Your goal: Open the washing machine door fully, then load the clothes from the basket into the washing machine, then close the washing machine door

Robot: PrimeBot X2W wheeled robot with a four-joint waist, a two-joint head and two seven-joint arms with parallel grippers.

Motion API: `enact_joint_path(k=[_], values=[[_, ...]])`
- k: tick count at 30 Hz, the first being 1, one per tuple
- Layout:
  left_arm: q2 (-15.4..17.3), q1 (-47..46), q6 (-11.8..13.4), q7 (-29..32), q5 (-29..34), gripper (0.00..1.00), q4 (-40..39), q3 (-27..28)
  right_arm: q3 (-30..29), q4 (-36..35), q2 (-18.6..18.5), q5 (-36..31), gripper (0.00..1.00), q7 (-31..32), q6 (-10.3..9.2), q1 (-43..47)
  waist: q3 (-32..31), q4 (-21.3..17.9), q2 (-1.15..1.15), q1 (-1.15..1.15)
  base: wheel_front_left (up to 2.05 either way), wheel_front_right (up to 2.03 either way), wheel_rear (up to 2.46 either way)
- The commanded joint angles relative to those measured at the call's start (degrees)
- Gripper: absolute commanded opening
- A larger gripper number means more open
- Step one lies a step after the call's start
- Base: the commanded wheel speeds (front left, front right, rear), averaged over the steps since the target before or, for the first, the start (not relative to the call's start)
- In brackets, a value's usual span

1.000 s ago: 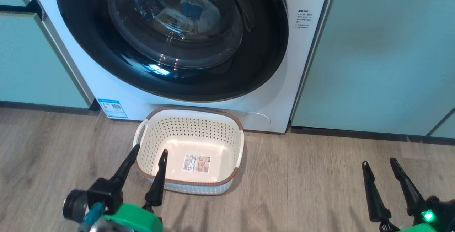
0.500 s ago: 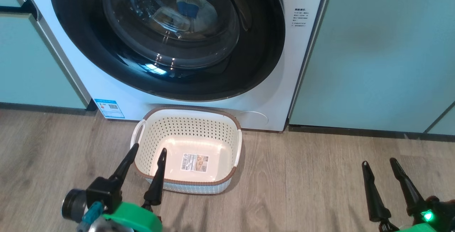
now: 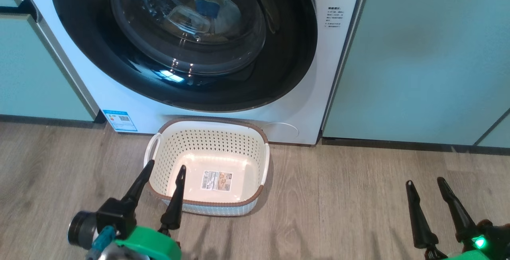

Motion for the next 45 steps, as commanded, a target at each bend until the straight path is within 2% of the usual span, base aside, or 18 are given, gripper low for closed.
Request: enact_joint_path(k=[1,9,10,16,45], values=[[0.8,-1.9,0.4,0.1,-0.4,1.0,-2.0,1.7,1.4,-1.7,-0.3,0.4,1.0,-0.3,-0.2,-2.3,0.1,0.0,0.0,0.0,0.0,0.0,0.0],[0.9,-2.0,0.8,0.1,-0.6,1.0,-1.7,1.3,1.3,-1.5,-0.3,0.4,1.0,-0.3,-0.2,-2.5,0.1,-0.1,0.0,0.0,0.0,0.0,0.0],[0.0,0.0,0.5,0.0,-0.2,0.0,0.0,-0.5,0.0,0.1,0.0,0.0,0.0,0.0,0.0,0.0,0.1,-0.1,0.0,0.0,0.0,0.0,0.0],[-1.0,1.3,0.4,0.0,-0.6,0.0,5.5,-1.6,0.3,5.4,0.0,0.4,0.0,0.1,0.0,1.3,0.1,-0.1,0.0,0.0,0.0,0.0,0.0],[-1.0,-2.1,-2.0,2.8,-21.1,0.0,8.7,0.0,-0.2,7.3,-1.2,20.5,0.0,3.8,-0.05,-2.5,-0.5,0.6,0.0,0.0,0.0,0.0,0.0]])
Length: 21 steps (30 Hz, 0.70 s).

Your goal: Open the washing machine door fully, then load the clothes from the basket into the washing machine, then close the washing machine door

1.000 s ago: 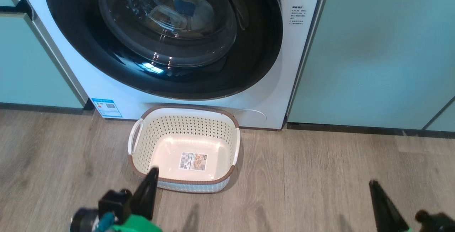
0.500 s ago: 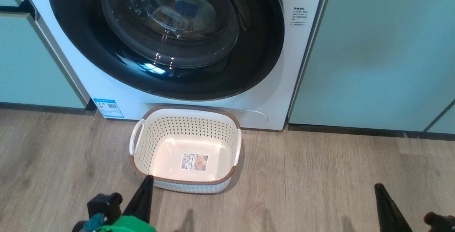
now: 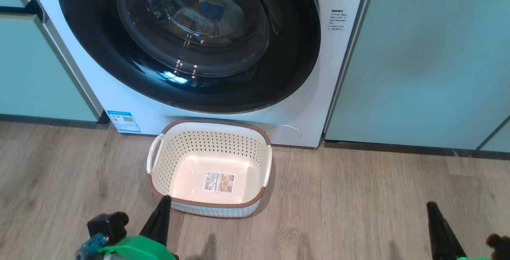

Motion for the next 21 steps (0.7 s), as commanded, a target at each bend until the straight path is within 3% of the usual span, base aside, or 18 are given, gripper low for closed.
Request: enact_joint_path(k=[1,21], values=[[0.4,-3.0,-0.4,0.0,-1.5,0.0,-1.5,1.3,-0.2,-1.5,-1.1,1.6,0.0,0.2,-0.05,-2.8,0.0,0.0,0.0,0.0,0.0,0.0,0.0],[0.1,-5.2,-2.0,2.3,-15.2,0.0,0.4,2.8,-1.1,-0.2,-1.5,15.0,0.0,3.1,-0.08,-5.4,-0.4,0.5,0.0,0.0,0.0,0.0,0.0]])
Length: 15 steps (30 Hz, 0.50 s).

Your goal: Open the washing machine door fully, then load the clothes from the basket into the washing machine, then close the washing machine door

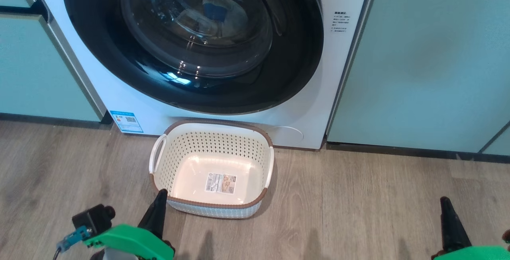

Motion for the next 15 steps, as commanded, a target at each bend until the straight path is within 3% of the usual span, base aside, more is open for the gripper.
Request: enact_joint_path(k=[1,15], values=[[0.3,-2.9,-0.5,0.3,-1.6,0.0,-1.4,1.3,-0.2,-1.6,-1.2,1.6,0.0,0.2,-0.08,-3.0,0.0,0.0,0.0,0.0,0.0,0.0,0.0],[-0.1,-4.6,-1.7,2.2,-11.7,0.0,0.2,2.6,-1.0,-0.6,-1.4,11.5,0.0,2.5,-0.1,-4.9,-0.3,0.4,0.0,0.0,0.0,0.0,0.0]])
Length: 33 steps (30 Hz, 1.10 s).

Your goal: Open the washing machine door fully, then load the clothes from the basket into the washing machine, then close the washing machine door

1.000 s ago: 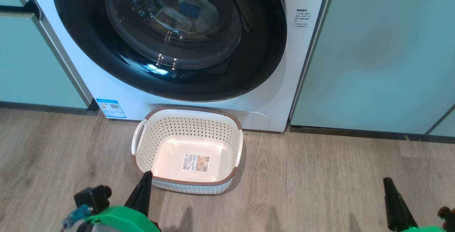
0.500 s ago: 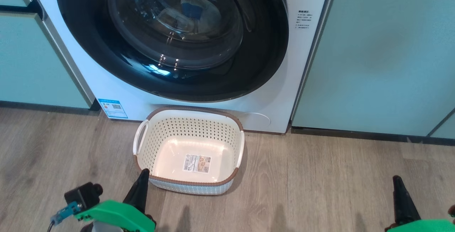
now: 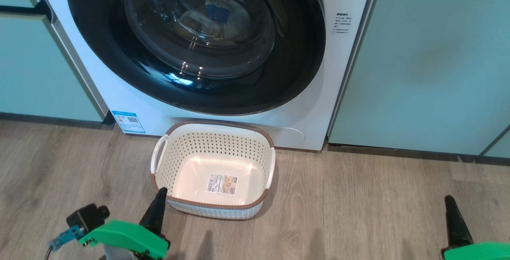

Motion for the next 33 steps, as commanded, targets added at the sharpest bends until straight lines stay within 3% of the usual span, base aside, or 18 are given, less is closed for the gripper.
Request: enact_joint_path(k=[1,33], values=[[0.2,-3.3,-0.3,0.5,-1.6,0.0,-1.4,1.9,0.0,-1.5,-1.2,1.6,0.0,0.4,-0.09,-3.6,0.0,0.0,0.0,0.0,0.0,0.0,0.0],[-0.8,-6.9,-2.9,4.5,-22.3,0.0,1.8,4.9,-2.1,0.6,-1.4,21.7,0.0,5.5,-0.14,-7.6,-0.6,0.8,0.0,0.0,0.0,0.0,0.0]])
